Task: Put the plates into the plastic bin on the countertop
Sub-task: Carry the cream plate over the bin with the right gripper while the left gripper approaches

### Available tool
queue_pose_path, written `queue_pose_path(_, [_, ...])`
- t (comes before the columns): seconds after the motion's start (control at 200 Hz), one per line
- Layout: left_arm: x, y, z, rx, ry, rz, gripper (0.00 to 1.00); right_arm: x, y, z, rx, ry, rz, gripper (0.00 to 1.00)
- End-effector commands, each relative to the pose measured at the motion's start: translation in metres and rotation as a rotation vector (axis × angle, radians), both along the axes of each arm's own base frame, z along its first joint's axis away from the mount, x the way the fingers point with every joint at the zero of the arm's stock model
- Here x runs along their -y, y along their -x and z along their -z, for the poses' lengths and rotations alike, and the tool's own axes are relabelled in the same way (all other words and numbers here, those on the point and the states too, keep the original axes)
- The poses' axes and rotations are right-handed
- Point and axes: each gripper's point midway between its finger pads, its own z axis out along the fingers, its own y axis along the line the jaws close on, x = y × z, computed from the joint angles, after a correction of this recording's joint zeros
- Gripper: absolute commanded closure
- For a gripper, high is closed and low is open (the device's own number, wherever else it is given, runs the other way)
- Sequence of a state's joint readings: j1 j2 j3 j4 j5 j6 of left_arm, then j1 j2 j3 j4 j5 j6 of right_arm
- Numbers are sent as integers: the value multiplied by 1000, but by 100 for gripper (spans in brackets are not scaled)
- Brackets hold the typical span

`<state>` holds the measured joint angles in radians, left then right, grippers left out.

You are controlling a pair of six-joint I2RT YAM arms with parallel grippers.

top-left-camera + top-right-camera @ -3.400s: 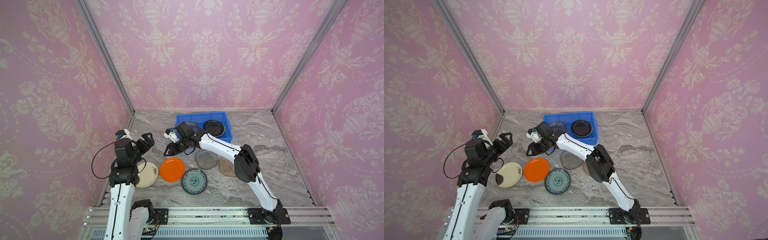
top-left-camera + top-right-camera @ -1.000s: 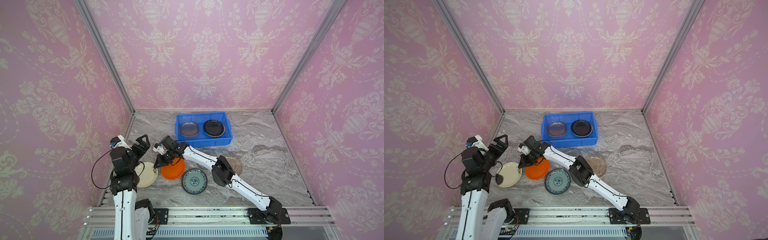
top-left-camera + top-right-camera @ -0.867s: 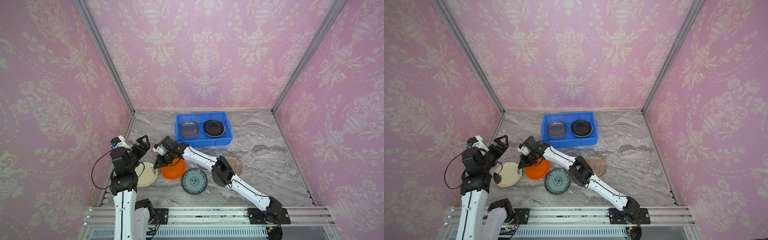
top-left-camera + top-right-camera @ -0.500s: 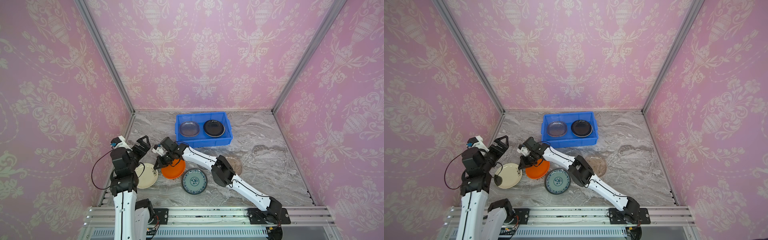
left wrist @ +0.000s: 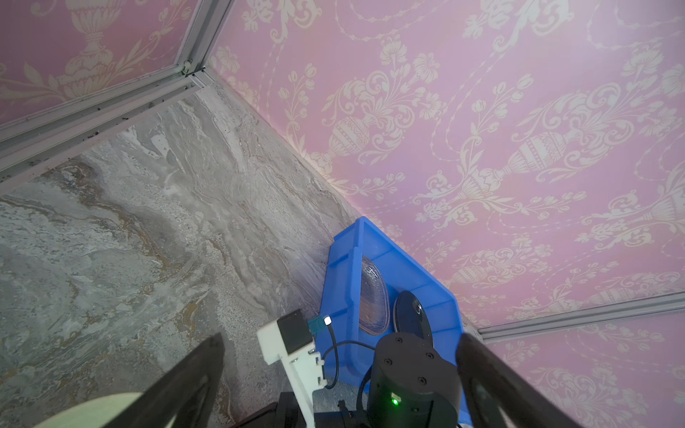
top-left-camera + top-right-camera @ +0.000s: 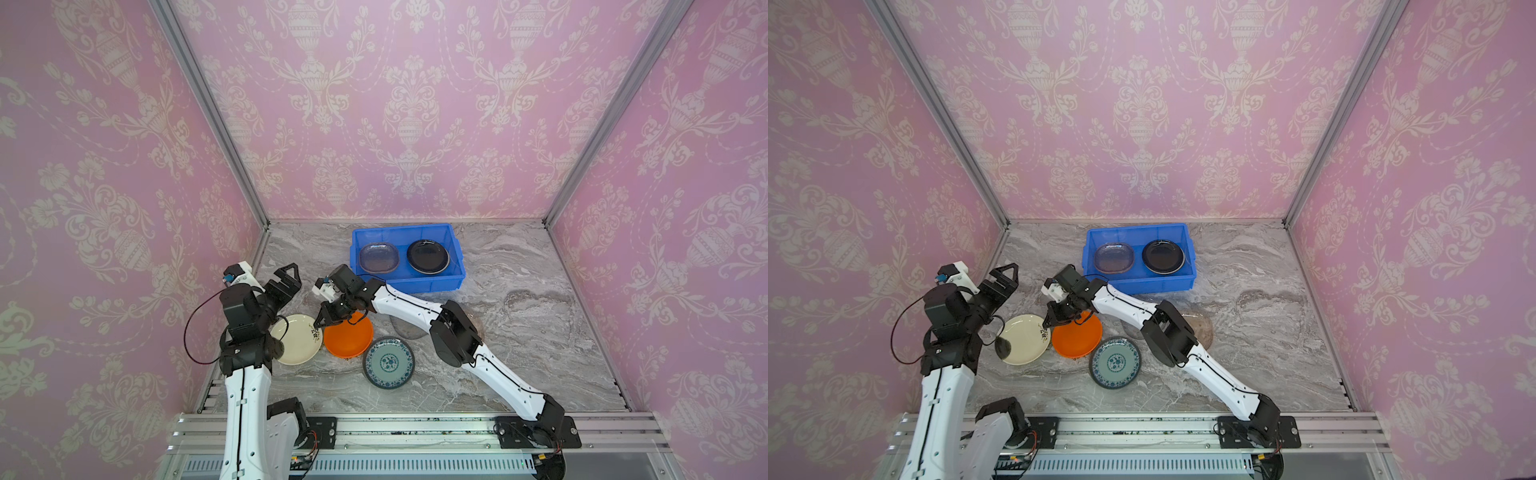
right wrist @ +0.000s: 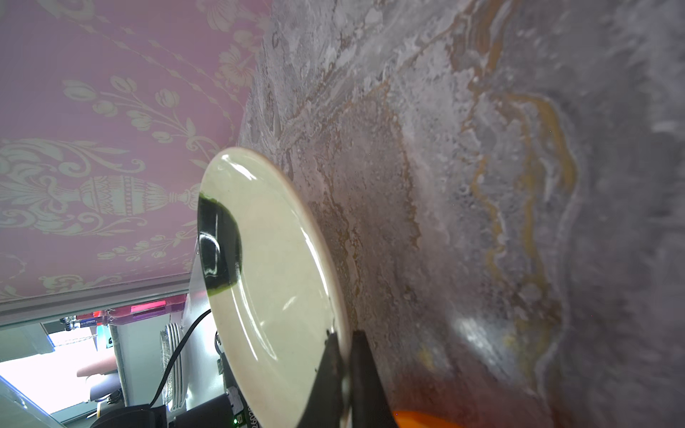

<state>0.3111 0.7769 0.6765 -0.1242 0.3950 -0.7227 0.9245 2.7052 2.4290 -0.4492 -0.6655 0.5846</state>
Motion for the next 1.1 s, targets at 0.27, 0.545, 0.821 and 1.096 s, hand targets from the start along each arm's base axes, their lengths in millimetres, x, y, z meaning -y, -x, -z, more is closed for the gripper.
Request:
queue_pose_path(0.27, [13, -25, -75, 132, -37, 120, 1, 35, -40, -123, 111, -142, 99, 100])
queue_pose_path(0.545, [33, -52, -96, 133, -108, 193, 2, 131, -85, -155, 228, 14, 288, 100])
queue_pose_path(0.821, [77, -94, -72, 73, -134, 309, 2, 249, -130, -164, 250, 89, 534, 100])
queue_pose_path(1.096, [152, -125, -28, 62, -31, 531, 13, 309, -138, -163, 214, 80, 650, 100])
